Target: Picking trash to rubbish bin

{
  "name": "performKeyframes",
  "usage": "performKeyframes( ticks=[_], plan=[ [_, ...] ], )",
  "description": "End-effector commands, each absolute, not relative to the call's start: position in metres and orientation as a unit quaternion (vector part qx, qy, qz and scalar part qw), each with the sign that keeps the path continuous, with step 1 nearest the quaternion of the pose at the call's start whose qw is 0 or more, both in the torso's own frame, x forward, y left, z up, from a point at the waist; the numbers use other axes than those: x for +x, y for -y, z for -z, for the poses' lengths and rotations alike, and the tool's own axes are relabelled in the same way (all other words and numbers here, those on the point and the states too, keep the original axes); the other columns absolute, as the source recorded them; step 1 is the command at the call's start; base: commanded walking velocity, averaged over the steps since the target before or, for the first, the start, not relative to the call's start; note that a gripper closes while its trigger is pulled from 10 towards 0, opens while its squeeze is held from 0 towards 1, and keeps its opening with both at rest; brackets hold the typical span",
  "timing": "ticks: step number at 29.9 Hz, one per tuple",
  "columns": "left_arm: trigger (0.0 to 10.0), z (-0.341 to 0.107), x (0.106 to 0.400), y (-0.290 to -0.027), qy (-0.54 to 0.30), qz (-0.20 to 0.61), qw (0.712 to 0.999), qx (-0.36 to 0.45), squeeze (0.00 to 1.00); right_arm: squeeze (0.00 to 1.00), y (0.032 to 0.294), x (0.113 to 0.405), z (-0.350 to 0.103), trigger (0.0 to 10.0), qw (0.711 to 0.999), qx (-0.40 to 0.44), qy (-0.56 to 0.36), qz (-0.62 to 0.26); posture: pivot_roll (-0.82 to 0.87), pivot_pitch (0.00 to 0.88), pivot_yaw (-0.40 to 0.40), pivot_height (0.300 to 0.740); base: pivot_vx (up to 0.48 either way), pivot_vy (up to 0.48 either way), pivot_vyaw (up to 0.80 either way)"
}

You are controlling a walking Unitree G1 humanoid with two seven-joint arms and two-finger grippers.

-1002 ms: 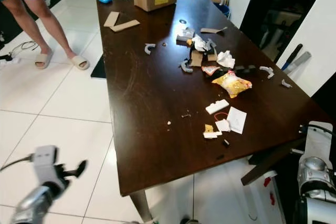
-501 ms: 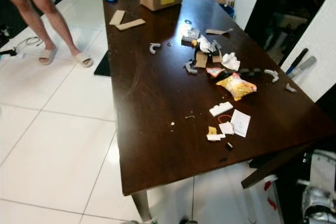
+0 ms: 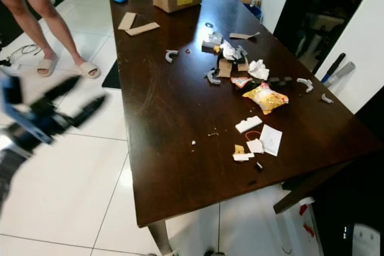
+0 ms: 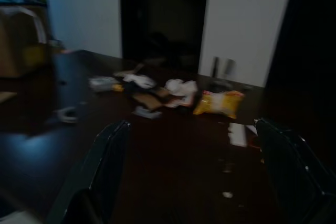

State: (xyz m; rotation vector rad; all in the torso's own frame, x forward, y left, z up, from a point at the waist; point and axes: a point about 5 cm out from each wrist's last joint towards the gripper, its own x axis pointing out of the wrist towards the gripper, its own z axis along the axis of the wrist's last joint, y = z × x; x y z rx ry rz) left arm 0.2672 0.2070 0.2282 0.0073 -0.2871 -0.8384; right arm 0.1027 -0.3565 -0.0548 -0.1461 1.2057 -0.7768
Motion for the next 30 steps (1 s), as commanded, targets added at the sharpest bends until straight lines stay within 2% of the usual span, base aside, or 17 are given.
performKeyframes(
  ticks=[1,3,7,8,9,10,16,20,23,27,30],
  plan=[
    [10.0,-0.223,0.27,-0.202,0.12,0.407,0.905,0.018,0.0,0.0,0.346,0.082,0.066,0.0,0.731,-0.054,-0.59,0.34,0.16,0.109,-0.078,0.74,0.0,0.0,0.0],
    [10.0,-0.222,0.27,-0.202,0.116,0.405,0.907,0.021,0.0,0.0,0.345,0.08,0.067,0.0,0.73,-0.052,-0.592,0.337,0.16,0.109,-0.078,0.74,0.0,0.0,0.0],
    [10.0,-0.218,0.289,-0.227,0.095,0.297,0.947,0.077,0.0,0.0,0.323,0.064,0.082,0.0,0.718,-0.04,-0.631,0.291,0.16,0.105,-0.08,0.74,0.0,0.0,0.0],
    [10.0,-0.22,0.293,-0.232,0.101,0.275,0.953,0.08,0.0,0.0,0.317,0.062,0.085,1.1,0.717,-0.034,-0.638,0.278,0.16,0.103,-0.083,0.74,0.0,0.0,0.0],
    [10.0,-0.221,0.295,-0.235,0.105,0.262,0.956,0.081,0.0,0.0,0.314,0.061,0.087,1.1,0.716,-0.03,-0.643,0.271,0.16,0.103,-0.083,0.74,0.0,0.0,0.0],
    [10.0,-0.225,0.299,-0.238,0.111,0.238,0.961,0.084,0.0,0.0,0.306,0.06,0.09,10.0,0.715,-0.02,-0.65,0.255,0.17,0.102,-0.086,0.74,0.0,0.0,0.0],
    [10.0,-0.232,0.312,-0.249,0.116,0.158,0.976,0.097,0.0,0.0,0.281,0.065,0.099,10.0,0.72,0.003,-0.665,0.197,0.18,0.102,-0.087,0.74,0.0,0.0,0.0],
    [10.0,-0.233,0.316,-0.251,0.117,0.133,0.978,0.109,0.0,0.0,0.274,0.071,0.101,10.0,0.727,0.004,-0.663,0.176,0.18,0.102,-0.085,0.74,0.0,0.0,0.0],
    [10.0,-0.235,0.325,-0.252,0.125,0.088,0.979,0.134,0.0,0.0,0.263,0.082,0.102,10.0,0.737,-0.011,-0.665,0.125,0.18,0.104,-0.08,0.74,0.0,0.0,-0.69],
    [10.0,-0.234,0.331,-0.253,0.122,0.059,0.978,0.158,0.0,0.0,0.259,0.087,0.102,10.0,0.741,-0.019,-0.663,0.108,0.18,0.105,-0.076,0.74,0.0,0.0,-0.78],
    [10.0,-0.231,0.337,-0.262,0.107,-0.001,0.977,0.183,0.0,0.0,0.257,0.089,0.103,10.0,0.742,-0.027,-0.662,0.097,0.18,0.105,-0.076,0.74,0.0,0.0,-0.78]
  ],
)
